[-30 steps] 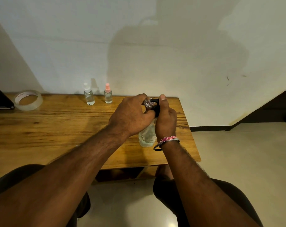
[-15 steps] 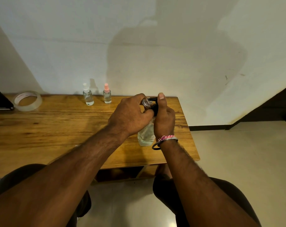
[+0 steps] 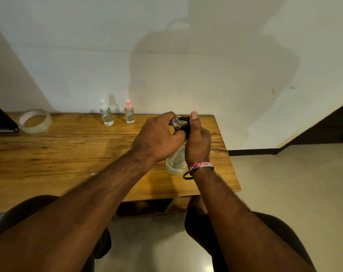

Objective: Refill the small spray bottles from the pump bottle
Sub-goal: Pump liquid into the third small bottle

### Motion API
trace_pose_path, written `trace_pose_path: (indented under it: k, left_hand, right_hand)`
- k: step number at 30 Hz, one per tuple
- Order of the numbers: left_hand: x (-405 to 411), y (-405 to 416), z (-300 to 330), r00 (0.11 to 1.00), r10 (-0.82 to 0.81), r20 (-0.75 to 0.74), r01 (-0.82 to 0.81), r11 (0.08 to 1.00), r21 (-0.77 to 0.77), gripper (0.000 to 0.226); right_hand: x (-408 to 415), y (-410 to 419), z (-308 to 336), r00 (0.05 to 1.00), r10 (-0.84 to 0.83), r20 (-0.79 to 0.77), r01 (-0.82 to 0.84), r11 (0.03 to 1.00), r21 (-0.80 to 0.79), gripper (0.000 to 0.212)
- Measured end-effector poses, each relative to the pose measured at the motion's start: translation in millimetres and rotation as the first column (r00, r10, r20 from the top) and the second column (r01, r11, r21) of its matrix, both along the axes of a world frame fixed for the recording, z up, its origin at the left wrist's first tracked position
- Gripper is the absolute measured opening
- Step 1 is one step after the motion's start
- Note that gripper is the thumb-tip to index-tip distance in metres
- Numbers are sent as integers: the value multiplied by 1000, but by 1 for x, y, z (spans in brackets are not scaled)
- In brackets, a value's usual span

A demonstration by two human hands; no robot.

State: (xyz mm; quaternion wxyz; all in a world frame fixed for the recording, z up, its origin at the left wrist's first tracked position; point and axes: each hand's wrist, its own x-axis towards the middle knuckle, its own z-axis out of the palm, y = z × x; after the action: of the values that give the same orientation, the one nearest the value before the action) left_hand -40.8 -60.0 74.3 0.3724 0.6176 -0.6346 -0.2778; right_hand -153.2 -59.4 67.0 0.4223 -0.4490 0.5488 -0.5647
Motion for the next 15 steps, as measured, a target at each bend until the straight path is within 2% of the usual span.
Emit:
trace_pose_path:
  k: [7, 15]
  left_hand:
    - [1, 0, 0, 1000, 15, -20, -15, 1000, 1, 19]
    - [0, -1, -1, 1000, 19, -7, -19, 1000, -7, 16]
  right_hand:
    - [3, 1, 0, 1000, 14, 16, -14, 1000, 7, 51]
    - [2, -2, -2, 1000, -4, 3, 4, 1000, 23, 45]
